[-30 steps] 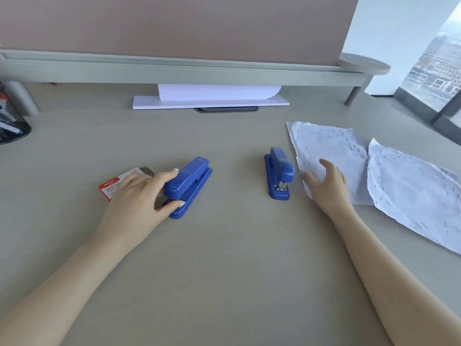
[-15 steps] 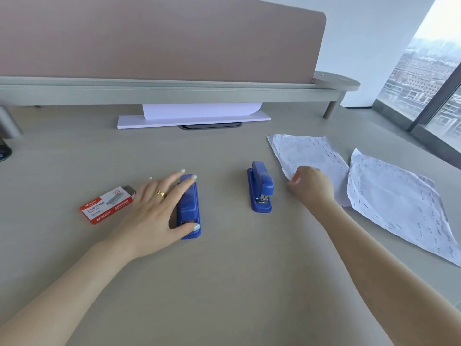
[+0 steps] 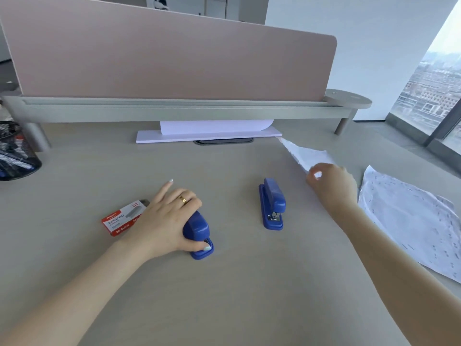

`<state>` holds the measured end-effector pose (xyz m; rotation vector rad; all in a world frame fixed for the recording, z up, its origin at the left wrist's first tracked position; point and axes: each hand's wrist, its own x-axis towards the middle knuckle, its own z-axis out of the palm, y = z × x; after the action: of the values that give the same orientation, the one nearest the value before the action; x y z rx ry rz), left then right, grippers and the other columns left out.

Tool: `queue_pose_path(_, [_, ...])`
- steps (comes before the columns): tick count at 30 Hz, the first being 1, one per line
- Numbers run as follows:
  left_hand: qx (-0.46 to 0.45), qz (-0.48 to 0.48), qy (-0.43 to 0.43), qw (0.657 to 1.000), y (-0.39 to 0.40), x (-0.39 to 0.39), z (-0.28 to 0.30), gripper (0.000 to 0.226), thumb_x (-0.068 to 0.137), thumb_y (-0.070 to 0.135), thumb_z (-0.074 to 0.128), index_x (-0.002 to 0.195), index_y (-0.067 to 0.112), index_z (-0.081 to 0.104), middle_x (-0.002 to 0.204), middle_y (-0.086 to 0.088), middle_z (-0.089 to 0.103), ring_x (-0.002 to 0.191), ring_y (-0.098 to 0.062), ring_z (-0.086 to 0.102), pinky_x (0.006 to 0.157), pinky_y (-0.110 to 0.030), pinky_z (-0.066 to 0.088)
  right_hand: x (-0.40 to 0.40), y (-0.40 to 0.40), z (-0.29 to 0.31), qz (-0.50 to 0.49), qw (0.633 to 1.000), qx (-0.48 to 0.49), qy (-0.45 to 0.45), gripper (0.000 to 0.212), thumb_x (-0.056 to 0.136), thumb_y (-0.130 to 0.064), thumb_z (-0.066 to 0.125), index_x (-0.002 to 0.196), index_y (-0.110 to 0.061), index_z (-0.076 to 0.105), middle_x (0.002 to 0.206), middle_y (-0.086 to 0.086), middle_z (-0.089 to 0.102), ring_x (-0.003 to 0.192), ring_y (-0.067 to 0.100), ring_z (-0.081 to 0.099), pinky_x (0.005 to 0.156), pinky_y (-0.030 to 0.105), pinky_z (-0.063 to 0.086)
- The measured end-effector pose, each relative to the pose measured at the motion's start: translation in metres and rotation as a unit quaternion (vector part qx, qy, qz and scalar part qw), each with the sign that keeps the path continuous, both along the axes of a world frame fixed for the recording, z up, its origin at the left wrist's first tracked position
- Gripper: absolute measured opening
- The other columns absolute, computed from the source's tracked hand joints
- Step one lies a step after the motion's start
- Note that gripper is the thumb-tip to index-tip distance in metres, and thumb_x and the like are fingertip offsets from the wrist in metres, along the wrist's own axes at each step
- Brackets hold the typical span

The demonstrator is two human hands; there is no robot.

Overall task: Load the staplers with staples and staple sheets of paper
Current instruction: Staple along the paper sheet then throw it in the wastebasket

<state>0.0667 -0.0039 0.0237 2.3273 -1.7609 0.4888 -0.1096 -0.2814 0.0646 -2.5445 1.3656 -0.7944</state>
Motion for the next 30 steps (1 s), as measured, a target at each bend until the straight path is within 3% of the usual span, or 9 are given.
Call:
queue_pose_path(2, [-0.003,0.023,-0.004,1.000,0.004,0.000,0.001,0.060,0.051,0.074,0.050,0.076,0.019,0.047,0.078,0.007,0.053,0.078,-0.018,0.052,0.101,-0.037,0.027,-0.001,0.024,0.012,0.049,0.993,-0.059,-0.094,0.015,0.079,-0.009,0.054,0.080,-0.012,0.069,0.081,0.011,0.071,0.070,0.035,0.062,0.062,0.035,0.048])
queue_pose_path(4, [-0.005,0.051,0.010,0.999,0.008,-0.002,0.002,0.060,0.049,0.077,0.048,0.070,0.020,0.044,0.070,0.009,0.049,0.068,-0.017,0.047,0.080,-0.033,0.042,-0.005,0.055,0.018,0.117,0.977,-0.056,-0.172,0.014,0.080,-0.007,0.057,0.084,-0.014,0.069,0.081,0.007,0.073,0.073,0.029,0.067,0.065,0.037,0.052])
queue_pose_path(7, [-0.013,0.082,0.025,0.996,0.013,-0.002,0.000,0.059,0.051,0.077,0.046,0.067,0.020,0.044,0.066,0.009,0.047,0.066,-0.016,0.041,0.066,-0.027,0.036,-0.006,0.096,0.015,0.195,0.956,0.044,-0.216,0.014,0.082,-0.006,0.056,0.086,-0.015,0.066,0.071,-0.003,0.067,0.064,0.008,0.060,0.064,0.016,0.046])
queue_pose_path(8, [-0.018,0.086,0.025,0.996,0.015,-0.002,-0.002,0.059,0.052,0.077,0.045,0.067,0.019,0.044,0.065,0.008,0.046,0.066,-0.017,0.041,0.066,-0.027,0.034,-0.003,0.107,0.010,0.217,0.954,0.052,-0.201,0.013,0.083,-0.007,0.055,0.085,-0.016,0.064,0.068,-0.007,0.063,0.061,0.009,0.055,0.058,0.013,0.042])
queue_pose_path(11, [-0.029,0.093,0.032,0.995,0.020,-0.004,-0.005,0.060,0.054,0.076,0.045,0.067,0.017,0.046,0.066,0.006,0.047,0.066,-0.019,0.044,0.066,-0.030,0.037,0.016,0.128,-0.019,0.268,0.956,-0.003,-0.122,0.009,0.086,-0.010,0.054,0.086,-0.012,0.063,0.066,-0.005,0.064,0.049,0.015,0.048,0.048,0.029,0.041])
queue_pose_path(16, [-0.039,0.091,0.031,0.995,0.032,-0.009,-0.007,0.059,0.055,0.074,0.048,0.066,0.016,0.045,0.066,0.004,0.048,0.065,-0.021,0.045,0.067,-0.034,0.042,0.048,0.122,-0.056,0.249,0.967,-0.013,0.044,0.020,0.094,-0.017,0.039,0.095,-0.006,0.055,0.073,0.012,0.063,0.065,0.034,0.057,0.046,0.030,0.026])
queue_pose_path(23, [-0.057,0.114,0.017,0.992,0.044,-0.008,-0.008,0.058,0.056,0.073,0.045,0.061,0.015,0.045,0.058,0.004,0.050,0.058,-0.020,0.046,0.058,-0.027,0.028,0.035,0.082,-0.058,0.226,0.973,0.040,0.021,0.019,0.093,-0.014,0.041,0.097,-0.005,0.058,0.081,0.018,0.066,0.074,0.037,0.060,0.061,0.041,0.050])
queue_pose_path(26, [-0.070,0.122,0.030,0.990,0.044,-0.007,-0.009,0.057,0.060,0.072,0.043,0.062,0.015,0.045,0.056,0.003,0.051,0.057,-0.023,0.049,0.057,-0.027,0.028,0.005,0.058,-0.052,0.227,0.970,0.089,0.005,0.015,0.094,-0.017,0.043,0.092,-0.016,0.057,0.080,0.008,0.065,0.075,0.028,0.059,0.062,0.032,0.041])
queue_pose_path(30, [-0.091,0.134,0.045,0.986,0.042,-0.005,-0.011,0.054,0.062,0.068,0.044,0.064,0.014,0.044,0.054,0.003,0.050,0.056,-0.024,0.049,0.056,-0.028,0.029,-0.036,0.038,-0.049,0.230,0.969,0.082,0.028,0.011,0.088,-0.012,0.051,0.087,-0.020,0.057,0.081,0.002,0.067,0.072,0.027,0.058,0.062,0.033,0.042])
